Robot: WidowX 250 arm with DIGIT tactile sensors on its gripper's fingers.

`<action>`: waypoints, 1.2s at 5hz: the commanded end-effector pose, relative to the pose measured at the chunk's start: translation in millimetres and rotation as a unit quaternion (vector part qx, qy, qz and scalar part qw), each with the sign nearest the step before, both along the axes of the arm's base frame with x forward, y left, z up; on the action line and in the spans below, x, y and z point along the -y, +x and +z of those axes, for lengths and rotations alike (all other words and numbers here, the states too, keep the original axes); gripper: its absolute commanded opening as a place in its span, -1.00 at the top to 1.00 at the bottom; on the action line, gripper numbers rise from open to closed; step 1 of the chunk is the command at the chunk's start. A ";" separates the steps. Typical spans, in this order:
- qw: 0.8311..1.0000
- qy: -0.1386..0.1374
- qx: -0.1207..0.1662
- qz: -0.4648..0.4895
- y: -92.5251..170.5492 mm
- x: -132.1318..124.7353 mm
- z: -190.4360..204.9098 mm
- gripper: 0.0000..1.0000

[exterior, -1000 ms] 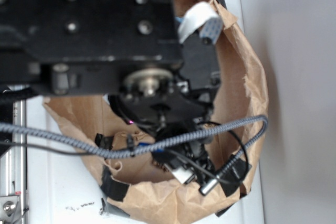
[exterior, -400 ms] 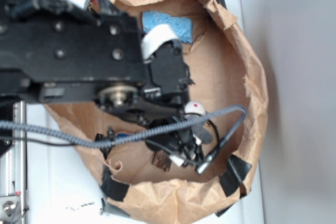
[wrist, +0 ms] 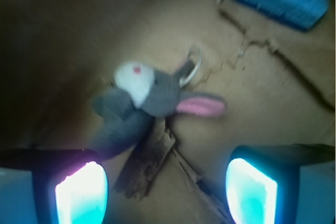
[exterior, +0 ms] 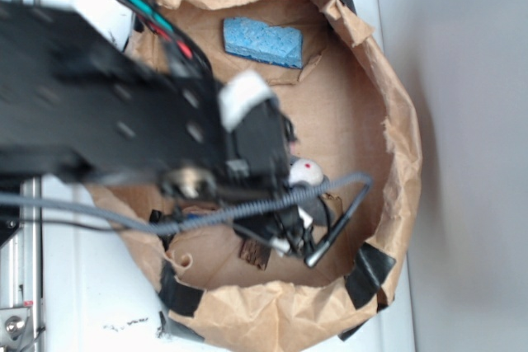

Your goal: Grab the wood chip.

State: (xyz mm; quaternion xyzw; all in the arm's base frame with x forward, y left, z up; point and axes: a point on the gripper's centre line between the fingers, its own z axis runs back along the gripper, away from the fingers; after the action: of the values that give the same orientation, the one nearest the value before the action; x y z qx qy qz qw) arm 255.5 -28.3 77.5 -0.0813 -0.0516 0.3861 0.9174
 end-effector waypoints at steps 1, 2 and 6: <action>0.999 0.024 0.023 -0.027 4.6 18.7 -18.4 -1.00; 0.999 0.031 0.017 -0.024 7.0 35.0 -26.7 -1.00; 0.998 0.029 0.009 0.059 40.5 8.1 -28.1 1.00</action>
State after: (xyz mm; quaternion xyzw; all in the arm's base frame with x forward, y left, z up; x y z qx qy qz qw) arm 283.3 -49.8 25.3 -0.0305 -0.0413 0.4365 0.8983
